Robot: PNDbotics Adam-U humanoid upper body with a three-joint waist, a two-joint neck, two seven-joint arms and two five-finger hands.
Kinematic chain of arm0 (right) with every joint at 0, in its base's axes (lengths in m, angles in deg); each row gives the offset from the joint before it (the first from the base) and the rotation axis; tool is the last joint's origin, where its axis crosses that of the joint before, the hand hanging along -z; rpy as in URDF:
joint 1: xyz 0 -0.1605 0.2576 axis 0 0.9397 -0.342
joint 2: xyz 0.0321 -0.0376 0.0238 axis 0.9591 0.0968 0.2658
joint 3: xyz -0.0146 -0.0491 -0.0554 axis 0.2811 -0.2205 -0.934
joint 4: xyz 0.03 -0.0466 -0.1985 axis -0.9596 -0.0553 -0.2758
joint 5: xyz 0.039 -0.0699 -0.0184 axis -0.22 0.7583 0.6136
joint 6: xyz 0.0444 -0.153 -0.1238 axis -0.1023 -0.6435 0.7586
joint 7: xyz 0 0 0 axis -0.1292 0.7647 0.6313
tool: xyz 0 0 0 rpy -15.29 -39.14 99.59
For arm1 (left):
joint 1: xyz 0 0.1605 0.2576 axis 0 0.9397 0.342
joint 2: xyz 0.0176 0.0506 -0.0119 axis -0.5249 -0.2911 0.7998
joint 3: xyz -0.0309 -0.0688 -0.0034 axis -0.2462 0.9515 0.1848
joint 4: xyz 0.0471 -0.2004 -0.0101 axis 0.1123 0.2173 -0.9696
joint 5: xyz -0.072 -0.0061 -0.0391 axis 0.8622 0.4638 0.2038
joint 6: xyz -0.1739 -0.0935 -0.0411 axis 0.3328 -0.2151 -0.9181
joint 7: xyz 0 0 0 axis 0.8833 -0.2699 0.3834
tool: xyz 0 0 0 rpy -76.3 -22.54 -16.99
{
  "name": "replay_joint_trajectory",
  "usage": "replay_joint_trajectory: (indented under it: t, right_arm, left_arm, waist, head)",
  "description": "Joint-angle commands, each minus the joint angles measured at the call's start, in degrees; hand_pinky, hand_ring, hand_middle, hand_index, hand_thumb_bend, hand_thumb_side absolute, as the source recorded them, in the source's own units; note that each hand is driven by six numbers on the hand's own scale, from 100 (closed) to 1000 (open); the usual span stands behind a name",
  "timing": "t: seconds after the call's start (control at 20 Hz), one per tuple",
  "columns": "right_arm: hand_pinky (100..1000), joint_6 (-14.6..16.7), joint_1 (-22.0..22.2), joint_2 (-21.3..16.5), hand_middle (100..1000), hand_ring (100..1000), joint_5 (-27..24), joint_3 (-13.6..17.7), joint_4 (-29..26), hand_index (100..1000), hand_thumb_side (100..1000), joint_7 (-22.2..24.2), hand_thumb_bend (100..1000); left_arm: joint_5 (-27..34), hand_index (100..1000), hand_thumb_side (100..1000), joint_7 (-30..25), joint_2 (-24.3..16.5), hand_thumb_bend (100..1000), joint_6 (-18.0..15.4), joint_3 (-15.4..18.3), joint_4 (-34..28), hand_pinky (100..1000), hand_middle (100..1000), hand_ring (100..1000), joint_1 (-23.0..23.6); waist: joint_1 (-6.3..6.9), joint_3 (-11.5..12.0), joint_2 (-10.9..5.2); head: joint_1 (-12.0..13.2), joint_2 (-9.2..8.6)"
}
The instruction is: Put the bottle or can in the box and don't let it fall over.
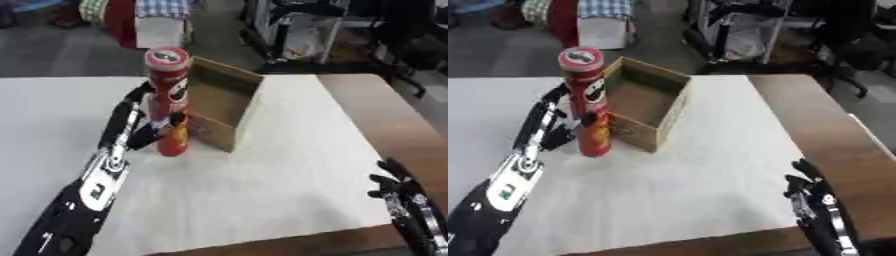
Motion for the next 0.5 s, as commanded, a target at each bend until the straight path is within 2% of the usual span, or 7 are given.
replay_joint_trajectory:
  t: [0.05,0.1,0.2,0.25,0.35,0.4,0.5]
  right_arm:
    - [684,0.14,-0.92,-0.27,898,834,-0.69,-0.18,-0.39,1000,761,0.41,100]
    - [684,0.15,-1.0,-0.24,898,834,-0.75,-0.2,-0.33,1000,762,0.45,100]
    - [683,0.15,-1.11,-0.19,897,834,-0.83,-0.21,-0.22,1000,764,0.49,100]
    - [683,0.16,-1.14,-0.17,896,834,-0.85,-0.21,-0.17,1000,765,0.5,100]
    - [683,0.16,-1.17,-0.15,895,834,-0.84,-0.19,-0.11,1000,766,0.5,100]
    - [683,0.16,-1.17,-0.15,895,834,-0.83,-0.18,-0.09,1000,765,0.5,100]
    - [683,0.17,-1.17,-0.15,894,834,-0.82,-0.11,-0.09,1000,765,0.44,100]
  left_arm:
    - [0.11,970,889,0.84,0.32,653,0.17,-0.3,3.64,629,832,935,-2.64]
    - [0.88,941,848,0.42,0.48,562,-0.36,-0.45,4.46,631,831,942,-2.99]
    - [3.49,822,737,-1.14,0.93,278,-2.15,-0.75,5.12,612,818,948,-3.27]
    - [5.18,741,660,-1.82,1.14,100,-2.94,-0.78,5.15,592,805,944,-3.25]
    - [8.69,590,557,-2.65,1.4,100,-3.74,-0.85,5.06,560,774,930,-3.1]
    - [10.4,522,470,-2.82,1.45,100,-3.82,-0.89,4.94,541,753,919,-3.01]
    - [13.95,439,389,-2.33,1.4,100,-3.81,-0.86,4.22,500,721,902,-2.8]
  waist:
    - [0.06,-0.29,-0.21]
    - [0.07,-0.38,-0.19]
    - [0.11,-0.47,-0.12]
    - [0.13,-0.49,-0.09]
    - [0.14,-0.53,-0.06]
    - [0.15,-0.54,-0.06]
    - [0.14,-0.54,-0.06]
  head:
    - [0.42,-0.64]
    - [0.42,-0.64]
    - [0.33,-0.62]
    - [0.27,-0.58]
    - [0.17,-0.5]
    - [0.14,-0.48]
    - [0.04,-0.53]
